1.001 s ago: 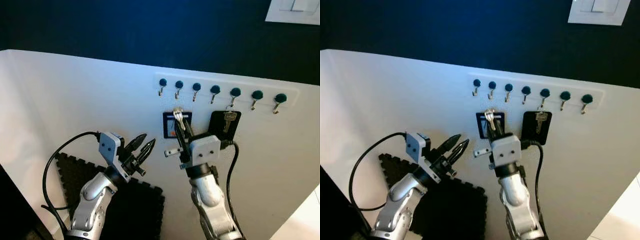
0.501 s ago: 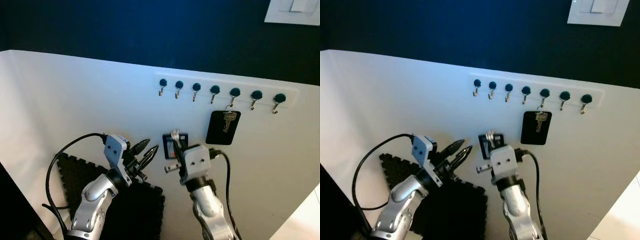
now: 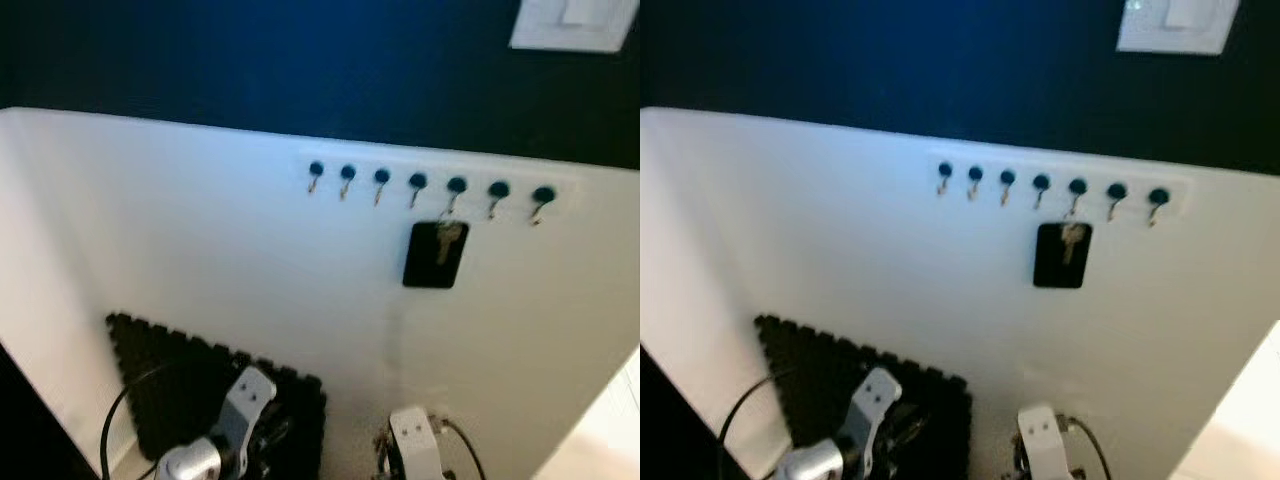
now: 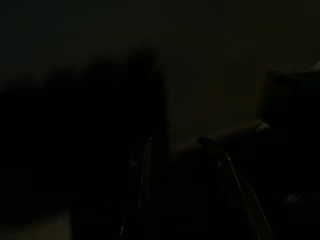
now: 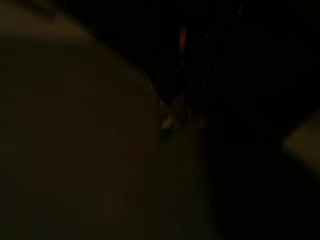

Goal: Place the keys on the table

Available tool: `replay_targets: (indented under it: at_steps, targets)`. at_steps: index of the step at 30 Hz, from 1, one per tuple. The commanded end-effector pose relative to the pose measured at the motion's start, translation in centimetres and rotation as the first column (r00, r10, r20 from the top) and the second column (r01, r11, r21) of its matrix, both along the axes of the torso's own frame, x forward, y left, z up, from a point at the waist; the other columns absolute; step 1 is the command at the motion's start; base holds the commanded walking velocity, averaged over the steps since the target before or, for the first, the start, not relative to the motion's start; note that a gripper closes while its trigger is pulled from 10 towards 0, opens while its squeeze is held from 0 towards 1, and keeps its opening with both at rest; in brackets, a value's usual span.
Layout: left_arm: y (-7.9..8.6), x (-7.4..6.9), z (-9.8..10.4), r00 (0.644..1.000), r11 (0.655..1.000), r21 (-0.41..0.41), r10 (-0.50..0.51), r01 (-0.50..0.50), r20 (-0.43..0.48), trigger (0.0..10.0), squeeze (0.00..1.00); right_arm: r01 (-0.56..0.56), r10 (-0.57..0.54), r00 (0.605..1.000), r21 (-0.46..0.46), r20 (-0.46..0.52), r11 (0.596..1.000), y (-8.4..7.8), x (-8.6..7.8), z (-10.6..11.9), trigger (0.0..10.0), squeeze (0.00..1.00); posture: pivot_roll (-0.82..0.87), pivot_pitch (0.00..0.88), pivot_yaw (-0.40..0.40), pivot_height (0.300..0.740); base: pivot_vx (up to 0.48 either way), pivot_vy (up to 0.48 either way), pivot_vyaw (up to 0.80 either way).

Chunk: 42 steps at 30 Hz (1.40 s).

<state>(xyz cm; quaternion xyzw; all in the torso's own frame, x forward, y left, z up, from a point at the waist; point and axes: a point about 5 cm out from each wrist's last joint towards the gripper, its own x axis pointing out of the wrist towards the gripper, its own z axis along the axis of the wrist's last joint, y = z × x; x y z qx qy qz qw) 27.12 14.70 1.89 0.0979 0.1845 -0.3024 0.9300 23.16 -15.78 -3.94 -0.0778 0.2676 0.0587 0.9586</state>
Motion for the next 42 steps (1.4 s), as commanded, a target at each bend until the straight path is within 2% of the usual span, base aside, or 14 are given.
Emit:
replay_targets:
  at_steps: [1,3,5,7,9,10,14,19,26,28,33,35,37,42]
  targets:
    - [1.5,-0.5,-1.5,0.985,0.986,0.010,0.168,-0.168,-0.030,10.0,0.00,0.076,-0.075,0.996,0.008,-0.039,0.997,-1.0,-1.1,-0.9,10.0,0.00,0.01,0.064,0.034,0.740,0.000,0.000,0.00]
    - [1.5,-0.5,-1.5,0.985,0.986,0.010,0.168,-0.168,-0.030,10.0,0.00,0.076,-0.075,0.996,0.008,-0.039,0.997,-1.0,-1.1,-0.9,10.0,0.00,0.01,0.064,0.034,0.740,0.000,0.000,0.00]
    - [3.5,-1.5,-3.7,0.932,0.935,0.116,0.348,-0.336,-0.100,10.0,0.00,0.187,-0.179,0.978,0.067,-0.109,0.980,-2.1,-3.1,-2.2,10.0,0.00,0.00,0.059,0.045,0.740,0.000,0.000,0.00]
    - [3.5,-1.5,-3.7,0.932,0.935,0.116,0.348,-0.336,-0.100,10.0,0.00,0.187,-0.179,0.978,0.067,-0.109,0.980,-2.1,-3.1,-2.2,10.0,0.00,0.00,0.059,0.045,0.740,0.000,0.000,0.00]
    - [4.7,-2.3,-4.8,0.871,0.882,0.158,0.466,-0.443,-0.160,10.0,0.00,0.238,-0.227,0.967,0.086,-0.117,0.967,-3.0,-4.1,-2.6,10.0,0.00,-0.01,0.054,0.049,0.740,0.000,0.000,0.00]
    - [4.9,-2.4,-5.0,0.855,0.868,0.173,0.491,-0.465,-0.168,10.0,0.00,0.256,-0.246,0.963,0.089,-0.110,0.963,-3.4,-4.2,-2.6,10.0,0.00,-0.02,0.055,0.052,0.740,0.000,0.000,0.00]
    - [5.0,-2.4,-5.3,0.833,0.840,0.210,0.533,-0.500,-0.151,10.0,0.00,0.272,-0.265,0.957,0.053,-0.114,0.961,-4.1,-4.3,-2.7,10.0,0.00,-0.02,0.049,0.057,0.740,0.000,0.000,0.00]
    - [4.3,-2.4,-5.7,0.837,0.859,0.179,0.509,-0.479,-0.203,10.0,0.00,0.301,-0.295,0.946,0.030,-0.132,0.953,-4.7,-4.3,-2.8,10.0,0.00,-0.02,0.036,0.061,0.740,0.000,0.000,0.00]
    - [4.2,-2.7,-6.1,0.821,0.851,0.186,0.524,-0.492,-0.225,10.0,0.00,0.307,-0.298,0.944,0.047,-0.145,0.950,-4.6,-4.3,-2.9,10.0,0.00,-0.03,0.027,0.073,0.740,0.000,0.000,0.00]
    - [4.2,-3.0,-6.4,0.810,0.842,0.186,0.538,-0.506,-0.234,10.0,0.00,0.231,-0.227,0.963,0.013,-0.144,0.973,-4.0,-4.2,-3.0,10.0,0.00,-0.03,0.025,0.077,0.740,0.000,0.000,0.00]
    - [4.1,-3.1,-6.4,0.814,0.842,0.175,0.538,-0.510,-0.220,10.0,0.00,0.073,-0.077,0.987,-0.036,-0.142,0.997,-2.8,-4.2,-3.1,10.0,0.00,-0.03,0.017,0.045,0.740,0.000,0.000,0.00]
    - [4.1,-3.1,-6.4,0.819,0.846,0.177,0.532,-0.503,-0.215,10.0,0.00,0.057,-0.062,0.988,-0.039,-0.141,0.998,-2.8,-4.2,-3.1,10.0,0.00,-0.03,0.017,0.040,0.740,0.000,0.000,0.00]
    - [3.7,-3.4,-6.6,0.831,0.854,0.187,0.518,-0.486,-0.203,10.0,0.00,-0.003,-0.005,0.990,-0.056,-0.142,0.998,-2.6,-4.1,-3.0,10.0,0.00,-0.03,0.019,0.003,0.740,0.000,0.000,0.00]
    - [3.5,-3.8,-6.9,0.816,0.837,0.194,0.544,-0.511,-0.196,10.0,0.00,-0.057,0.044,0.988,-0.079,-0.151,0.995,-2.8,-4.0,-3.0,10.0,0.00,-0.02,0.020,-0.039,0.740,0.000,0.000,0.00]
